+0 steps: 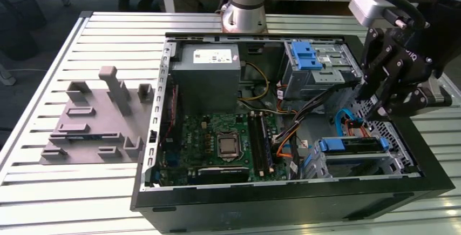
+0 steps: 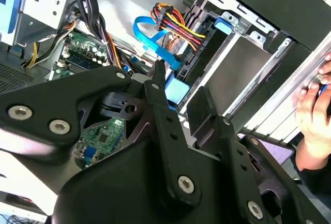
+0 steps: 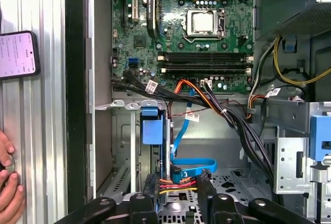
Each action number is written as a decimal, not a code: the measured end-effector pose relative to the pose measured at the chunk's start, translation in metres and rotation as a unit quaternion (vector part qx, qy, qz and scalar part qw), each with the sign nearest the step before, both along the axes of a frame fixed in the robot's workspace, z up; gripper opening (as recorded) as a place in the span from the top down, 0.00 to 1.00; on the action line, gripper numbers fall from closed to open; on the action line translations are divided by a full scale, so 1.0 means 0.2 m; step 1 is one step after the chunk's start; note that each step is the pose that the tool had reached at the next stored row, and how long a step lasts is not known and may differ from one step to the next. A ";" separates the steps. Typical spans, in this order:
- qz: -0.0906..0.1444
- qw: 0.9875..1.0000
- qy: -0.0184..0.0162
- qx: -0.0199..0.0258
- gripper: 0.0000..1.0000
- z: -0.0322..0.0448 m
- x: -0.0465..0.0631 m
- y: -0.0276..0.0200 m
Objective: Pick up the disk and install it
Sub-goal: 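Insert the second disk wire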
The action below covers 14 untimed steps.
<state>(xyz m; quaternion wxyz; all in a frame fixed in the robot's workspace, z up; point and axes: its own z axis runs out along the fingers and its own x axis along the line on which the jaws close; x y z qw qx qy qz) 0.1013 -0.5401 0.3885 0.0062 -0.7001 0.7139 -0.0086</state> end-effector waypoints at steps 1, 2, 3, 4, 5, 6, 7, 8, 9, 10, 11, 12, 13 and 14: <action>0.000 1.000 0.001 0.000 0.56 -0.003 0.00 0.000; 0.000 1.000 0.001 0.000 0.56 -0.004 0.00 0.000; 0.000 1.000 0.001 0.000 0.56 -0.004 0.00 0.000; 0.000 1.000 0.001 0.000 0.56 -0.004 0.00 0.000; 0.000 1.000 0.001 0.000 0.56 -0.005 0.00 0.000; 0.000 1.000 0.001 0.000 0.56 -0.005 0.00 0.000; 0.000 1.000 0.001 0.000 0.56 -0.005 0.00 0.000; 0.000 1.000 0.001 0.000 0.56 -0.005 0.00 0.000; 0.000 1.000 0.001 0.000 0.56 -0.005 0.00 0.000; 0.000 1.000 0.001 0.000 0.56 -0.006 0.00 0.000; 0.000 1.000 0.001 0.000 0.56 -0.008 0.00 0.000; 0.000 1.000 0.001 0.000 0.56 -0.010 0.00 0.000; 0.000 1.000 0.001 0.000 0.56 -0.012 0.00 0.000; 0.000 1.000 0.001 0.000 0.56 -0.016 0.00 0.000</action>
